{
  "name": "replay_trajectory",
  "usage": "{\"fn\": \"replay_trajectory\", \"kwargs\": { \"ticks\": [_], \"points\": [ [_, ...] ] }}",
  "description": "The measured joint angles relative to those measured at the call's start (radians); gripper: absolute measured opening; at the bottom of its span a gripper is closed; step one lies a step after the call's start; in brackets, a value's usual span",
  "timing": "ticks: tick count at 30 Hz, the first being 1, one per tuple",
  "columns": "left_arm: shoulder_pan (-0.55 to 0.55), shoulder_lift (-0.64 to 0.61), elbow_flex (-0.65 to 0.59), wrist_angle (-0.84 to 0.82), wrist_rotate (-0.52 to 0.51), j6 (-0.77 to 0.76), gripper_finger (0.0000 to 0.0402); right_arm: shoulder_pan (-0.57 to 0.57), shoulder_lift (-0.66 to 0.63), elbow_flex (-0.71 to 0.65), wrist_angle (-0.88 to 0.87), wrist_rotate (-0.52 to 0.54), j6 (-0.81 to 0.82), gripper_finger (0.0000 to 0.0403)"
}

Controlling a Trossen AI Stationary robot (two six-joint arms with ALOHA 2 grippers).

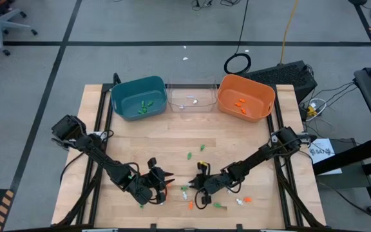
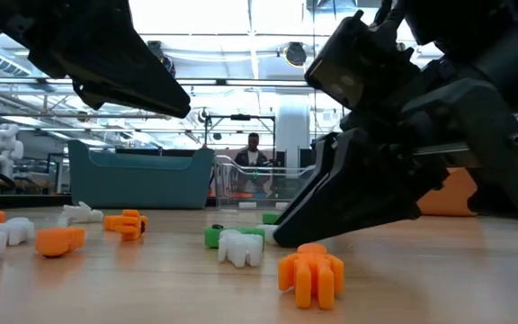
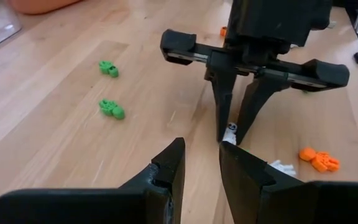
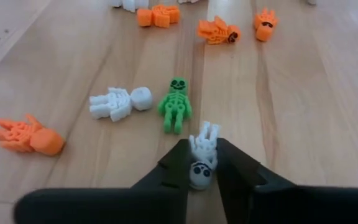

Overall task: Sort Halloween decoration
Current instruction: Put the white skeleton toy into the transparent bin

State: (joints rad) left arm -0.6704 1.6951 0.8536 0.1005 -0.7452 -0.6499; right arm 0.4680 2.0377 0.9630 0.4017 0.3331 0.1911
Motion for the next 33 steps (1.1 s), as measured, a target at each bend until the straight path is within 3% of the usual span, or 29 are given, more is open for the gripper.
{"fn": "replay_trajectory", "kwargs": {
  "ticks": [5, 27, 33],
  "points": [
    [0.000, 0.000, 0.000, 0.004, 0.000, 0.000, 0.0098, 0.000, 0.000, -0.001, 0.006, -0.001, -0.022, 0.0009],
    [0.000, 0.000, 0.000, 0.028, -0.001, 0.000, 0.0098, 0.024, -0.100, -0.006, 0.060, 0.012, -0.285, 0.0014],
    [0.000, 0.000, 0.000, 0.029, -0.002, 0.001, 0.0098, 0.031, -0.151, -0.005, 0.061, 0.106, -0.370, 0.0014]
  ]
}}
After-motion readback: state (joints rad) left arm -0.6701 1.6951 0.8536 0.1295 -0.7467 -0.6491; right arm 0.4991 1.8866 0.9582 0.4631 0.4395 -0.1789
